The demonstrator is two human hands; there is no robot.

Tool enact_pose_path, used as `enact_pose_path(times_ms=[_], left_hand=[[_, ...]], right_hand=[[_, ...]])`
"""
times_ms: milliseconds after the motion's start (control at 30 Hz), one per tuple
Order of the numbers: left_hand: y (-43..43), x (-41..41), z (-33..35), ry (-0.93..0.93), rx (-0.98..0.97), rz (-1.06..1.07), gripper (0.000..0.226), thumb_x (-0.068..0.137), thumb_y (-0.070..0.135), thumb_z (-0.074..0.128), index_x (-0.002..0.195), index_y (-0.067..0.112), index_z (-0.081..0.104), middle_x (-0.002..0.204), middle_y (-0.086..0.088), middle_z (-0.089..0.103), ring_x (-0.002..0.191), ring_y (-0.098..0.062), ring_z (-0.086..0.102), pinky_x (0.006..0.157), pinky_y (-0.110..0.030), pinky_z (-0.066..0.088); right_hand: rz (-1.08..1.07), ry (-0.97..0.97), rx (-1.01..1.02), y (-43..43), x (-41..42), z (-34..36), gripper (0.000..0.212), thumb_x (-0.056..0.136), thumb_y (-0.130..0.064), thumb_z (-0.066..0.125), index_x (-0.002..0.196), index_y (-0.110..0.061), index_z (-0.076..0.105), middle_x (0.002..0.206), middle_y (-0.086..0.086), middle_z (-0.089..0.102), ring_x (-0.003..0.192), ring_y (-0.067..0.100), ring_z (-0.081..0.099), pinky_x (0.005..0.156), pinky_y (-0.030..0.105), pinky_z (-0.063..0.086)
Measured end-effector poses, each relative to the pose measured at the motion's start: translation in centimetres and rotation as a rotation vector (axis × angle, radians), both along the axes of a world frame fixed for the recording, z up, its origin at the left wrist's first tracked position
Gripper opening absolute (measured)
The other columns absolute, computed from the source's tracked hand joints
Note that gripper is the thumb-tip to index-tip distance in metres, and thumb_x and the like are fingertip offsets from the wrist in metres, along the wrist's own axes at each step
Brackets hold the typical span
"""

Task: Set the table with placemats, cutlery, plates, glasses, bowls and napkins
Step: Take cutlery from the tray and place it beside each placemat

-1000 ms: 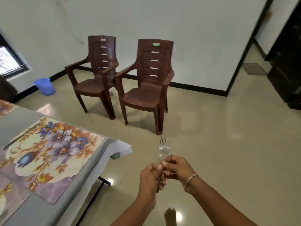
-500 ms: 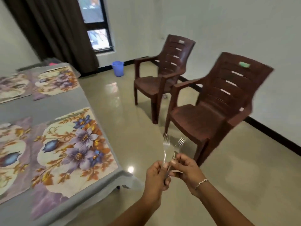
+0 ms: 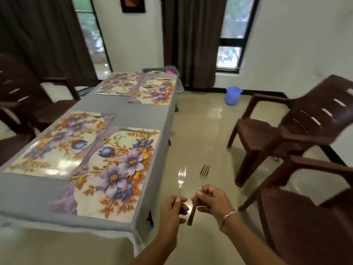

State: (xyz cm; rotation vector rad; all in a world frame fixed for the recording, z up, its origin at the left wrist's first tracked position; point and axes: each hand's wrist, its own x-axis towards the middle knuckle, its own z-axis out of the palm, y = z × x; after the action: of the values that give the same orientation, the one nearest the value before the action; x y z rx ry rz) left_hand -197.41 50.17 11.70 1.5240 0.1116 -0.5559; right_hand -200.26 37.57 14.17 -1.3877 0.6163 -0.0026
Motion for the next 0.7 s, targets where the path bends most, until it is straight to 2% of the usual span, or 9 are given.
enact_pose_path(times_ms=[133, 267, 367, 467, 600, 700], left_hand=[[-2.1, 0.5, 0.5, 0.04, 0.012, 0.218, 0.021, 0.094, 0.003, 0.043, 0.095, 0.013, 0.061, 0.065, -0.001, 0.065, 0.066, -0.014, 0.054, 0.059, -0.026, 0.039], [-1.5, 1.8, 0.6, 0.055, 0.015, 0.424, 0.02, 0.092, 0.0, 0.044, 0.1, 0.011, 0.059, 0.073, -0.007, 0.071, 0.066, -0.016, 0.055, 0.058, -0.027, 0.041], [0.3, 3.4, 0.5, 0.075, -0.033, 0.626, 0.022, 0.096, -0.001, 0.041, 0.093, 0.011, 0.059, 0.072, -0.008, 0.067, 0.059, -0.015, 0.055, 0.049, -0.024, 0.042], [3.2, 4.6, 0.0, 0.118, -0.072, 0.809, 0.024, 0.094, -0.007, 0.042, 0.086, 0.006, 0.06, 0.07, -0.01, 0.06, 0.053, -0.017, 0.055, 0.046, -0.024, 0.046], [7.1, 5.8, -1.4, 0.108, -0.002, 0.999, 0.022, 0.087, -0.009, 0.052, 0.077, 0.006, 0.066, 0.074, -0.013, 0.061, 0.07, -0.023, 0.055, 0.061, -0.029, 0.045], [9.2, 6.7, -1.9, 0.144, -0.004, 1.138, 0.015, 0.085, -0.007, 0.057, 0.076, 0.002, 0.066, 0.075, -0.015, 0.063, 0.066, -0.024, 0.058, 0.05, -0.023, 0.049]], right_hand=[[0.173, 0.039, -0.029, -3.8, 3.2, -0.1, 0.013, 0.089, -0.001, 0.054, 0.078, -0.006, 0.052, 0.061, 0.007, 0.065, 0.055, 0.021, 0.054, 0.043, 0.02, 0.043], [0.388, 0.111, -0.005, -3.9, 7.1, -1.8, 0.012, 0.087, 0.005, 0.055, 0.083, -0.006, 0.054, 0.06, 0.006, 0.062, 0.049, 0.015, 0.053, 0.042, 0.018, 0.043], [0.62, 0.155, -0.043, -1.9, 11.0, -2.8, 0.021, 0.082, 0.012, 0.057, 0.086, -0.007, 0.054, 0.065, 0.005, 0.061, 0.046, 0.007, 0.057, 0.045, 0.019, 0.046], [0.758, 0.171, -0.086, 1.4, 14.7, -3.3, 0.025, 0.081, 0.017, 0.056, 0.082, -0.008, 0.051, 0.063, 0.007, 0.054, 0.041, 0.003, 0.057, 0.04, 0.017, 0.046], [0.953, 0.174, -0.211, 6.3, 19.1, -4.1, 0.031, 0.075, 0.022, 0.056, 0.07, -0.008, 0.052, 0.059, 0.007, 0.049, 0.045, 0.012, 0.054, 0.041, 0.021, 0.045], [1.095, 0.178, -0.305, 9.6, 21.4, -4.6, 0.033, 0.076, 0.022, 0.049, 0.068, -0.01, 0.053, 0.061, 0.009, 0.052, 0.056, 0.021, 0.053, 0.043, 0.022, 0.046]])
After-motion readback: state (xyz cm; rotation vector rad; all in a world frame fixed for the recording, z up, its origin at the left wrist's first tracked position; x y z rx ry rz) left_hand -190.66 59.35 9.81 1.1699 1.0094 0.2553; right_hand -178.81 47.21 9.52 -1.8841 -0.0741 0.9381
